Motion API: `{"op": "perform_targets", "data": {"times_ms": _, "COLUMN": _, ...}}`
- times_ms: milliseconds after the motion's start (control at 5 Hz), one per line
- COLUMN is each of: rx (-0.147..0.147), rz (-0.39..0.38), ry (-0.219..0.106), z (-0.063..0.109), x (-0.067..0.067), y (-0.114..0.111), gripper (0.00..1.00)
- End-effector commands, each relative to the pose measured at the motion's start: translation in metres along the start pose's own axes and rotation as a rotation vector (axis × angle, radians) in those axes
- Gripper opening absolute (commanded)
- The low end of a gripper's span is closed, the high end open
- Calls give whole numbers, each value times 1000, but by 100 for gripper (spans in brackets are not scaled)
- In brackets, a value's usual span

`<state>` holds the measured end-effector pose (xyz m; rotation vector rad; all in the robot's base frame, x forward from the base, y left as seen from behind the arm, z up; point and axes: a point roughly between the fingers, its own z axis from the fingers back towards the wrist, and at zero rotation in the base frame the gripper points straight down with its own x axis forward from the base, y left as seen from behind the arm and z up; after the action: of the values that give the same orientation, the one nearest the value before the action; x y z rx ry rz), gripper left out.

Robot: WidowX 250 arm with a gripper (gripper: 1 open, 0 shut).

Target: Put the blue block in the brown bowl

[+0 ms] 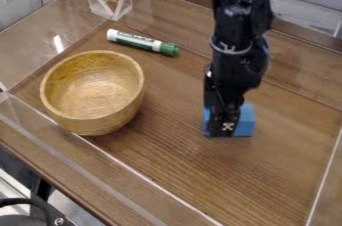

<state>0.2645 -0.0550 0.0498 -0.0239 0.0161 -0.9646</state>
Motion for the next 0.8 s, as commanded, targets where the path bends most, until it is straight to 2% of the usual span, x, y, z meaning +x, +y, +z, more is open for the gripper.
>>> {"op": "perform_targets", "data": {"times_ms": 0, "rx": 19, "rz": -18, "ry": -34, "z": 1, "x": 8, "y": 2, "gripper": 0}}
{"op": "perform_targets", "data": {"times_ms": 200, "rx": 8, "rz": -13, "ry": -32, "z": -4, "x": 10, "y": 1, "gripper": 0}}
{"op": "perform_targets", "data": {"times_ms": 600, "rx": -16, "rz": -8, "ry": -48, "z": -13, "x": 13, "y": 0, "gripper": 0}}
